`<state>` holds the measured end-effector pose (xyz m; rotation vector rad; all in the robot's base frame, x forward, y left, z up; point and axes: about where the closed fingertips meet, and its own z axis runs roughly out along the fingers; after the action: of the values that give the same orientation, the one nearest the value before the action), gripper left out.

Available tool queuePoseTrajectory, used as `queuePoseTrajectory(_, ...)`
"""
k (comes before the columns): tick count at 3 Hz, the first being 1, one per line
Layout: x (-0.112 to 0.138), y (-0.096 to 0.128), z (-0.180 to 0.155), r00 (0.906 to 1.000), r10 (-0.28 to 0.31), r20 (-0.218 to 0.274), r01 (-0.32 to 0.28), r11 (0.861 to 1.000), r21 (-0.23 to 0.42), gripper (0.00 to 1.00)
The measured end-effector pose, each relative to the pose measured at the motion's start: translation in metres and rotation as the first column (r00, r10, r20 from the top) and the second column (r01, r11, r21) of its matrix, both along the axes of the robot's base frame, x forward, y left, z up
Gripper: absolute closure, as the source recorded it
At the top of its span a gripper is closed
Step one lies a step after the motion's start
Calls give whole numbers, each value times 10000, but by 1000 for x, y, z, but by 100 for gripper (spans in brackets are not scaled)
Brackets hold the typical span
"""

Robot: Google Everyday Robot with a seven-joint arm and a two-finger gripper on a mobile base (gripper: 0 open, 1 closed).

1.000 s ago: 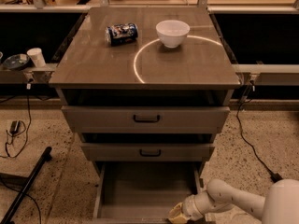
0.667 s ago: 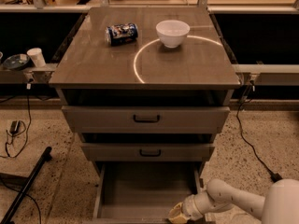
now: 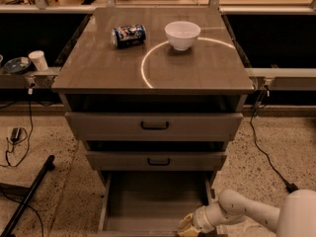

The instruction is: Close bottom drawer

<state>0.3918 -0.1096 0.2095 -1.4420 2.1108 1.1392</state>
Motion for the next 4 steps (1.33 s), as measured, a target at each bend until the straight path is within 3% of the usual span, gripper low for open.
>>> queuePoseTrajectory(1, 0, 0, 0, 10000, 1, -1, -1, 10000, 1, 6)
queuePoseTrajectory(2, 0, 0, 0, 10000, -1, 0, 1, 10000, 3, 0)
queuePoseTrajectory(4, -22, -13, -3, 9993, -360, 109, 358, 9992, 186, 0)
